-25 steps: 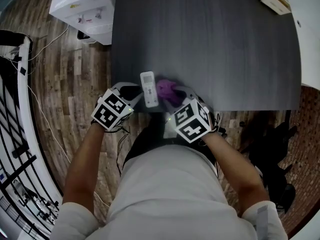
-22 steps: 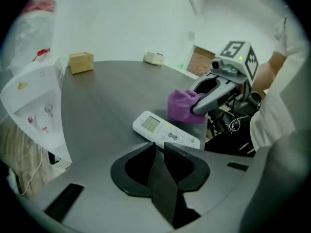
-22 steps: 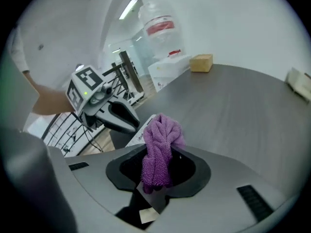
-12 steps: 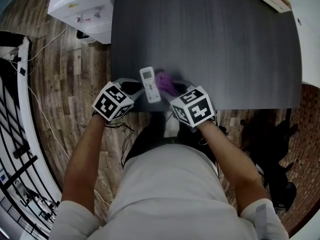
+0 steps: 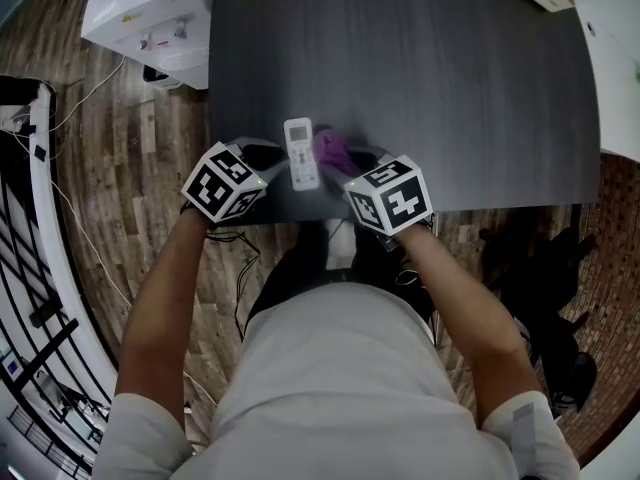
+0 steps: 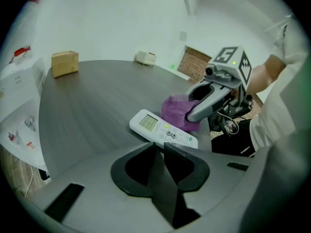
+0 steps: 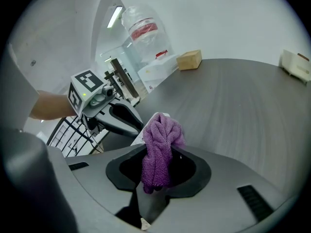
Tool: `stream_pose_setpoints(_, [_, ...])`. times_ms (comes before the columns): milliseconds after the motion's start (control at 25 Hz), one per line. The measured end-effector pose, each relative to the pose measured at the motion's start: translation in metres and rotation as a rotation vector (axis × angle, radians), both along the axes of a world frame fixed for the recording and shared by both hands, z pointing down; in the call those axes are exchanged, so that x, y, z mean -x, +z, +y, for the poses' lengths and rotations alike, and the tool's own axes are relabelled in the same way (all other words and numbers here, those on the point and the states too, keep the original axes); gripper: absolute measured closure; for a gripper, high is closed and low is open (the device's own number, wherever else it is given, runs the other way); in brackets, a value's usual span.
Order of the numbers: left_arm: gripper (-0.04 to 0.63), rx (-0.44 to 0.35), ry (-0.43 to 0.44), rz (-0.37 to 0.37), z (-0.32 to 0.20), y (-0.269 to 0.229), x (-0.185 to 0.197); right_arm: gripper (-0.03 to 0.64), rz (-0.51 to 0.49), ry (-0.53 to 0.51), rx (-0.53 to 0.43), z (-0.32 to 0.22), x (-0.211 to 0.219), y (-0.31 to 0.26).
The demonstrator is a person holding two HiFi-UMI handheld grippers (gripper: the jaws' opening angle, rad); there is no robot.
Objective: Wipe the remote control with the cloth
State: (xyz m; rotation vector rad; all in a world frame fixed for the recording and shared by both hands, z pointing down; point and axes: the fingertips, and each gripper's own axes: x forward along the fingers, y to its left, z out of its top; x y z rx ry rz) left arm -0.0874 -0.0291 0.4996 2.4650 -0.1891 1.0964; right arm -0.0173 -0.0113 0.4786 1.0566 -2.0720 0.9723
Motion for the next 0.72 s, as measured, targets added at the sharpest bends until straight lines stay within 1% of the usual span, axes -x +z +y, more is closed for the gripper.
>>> stream_pose_setpoints(280, [0.526, 0.025, -0.056, 0.021, -0.002, -0.002, -0.001, 0.503, -0.001, -0.003, -0.012, -0.008, -0.012, -0.006])
stream_pose_setpoints(400, [0.526, 0.020, -0.087, 0.011, -0.002, -0.007, 0.004, 0.503, 0.004, 0.024, -0.027, -0.012, -0.026, -0.018])
stream_pose_setpoints(480, [0.526, 0.010, -0.132, 0.029, -0.002, -0.017, 0.008, 0.503, -0.001, 0.059, -0.037, -0.016, -0.038, -0.029])
stream_pose_setpoints(520, [0.527, 0.007, -0.164, 0.054, -0.003, -0.025, 0.010, 0.503, -0.010, 0.080, -0.044, -0.017, -0.043, -0.036])
stream_pose_setpoints(600, [0.528, 0.006, -0.241, 0.139, -0.003, -0.047, 0.012, 0.503, -0.038, 0.121, -0.069, -0.020, -0.051, -0.055])
stream_pose_setpoints(720, [0.540, 0.021, -0.367, 0.321, -0.001, -0.092, 0.011, 0.503, -0.092, 0.165, -0.141, -0.022, -0.058, -0.099])
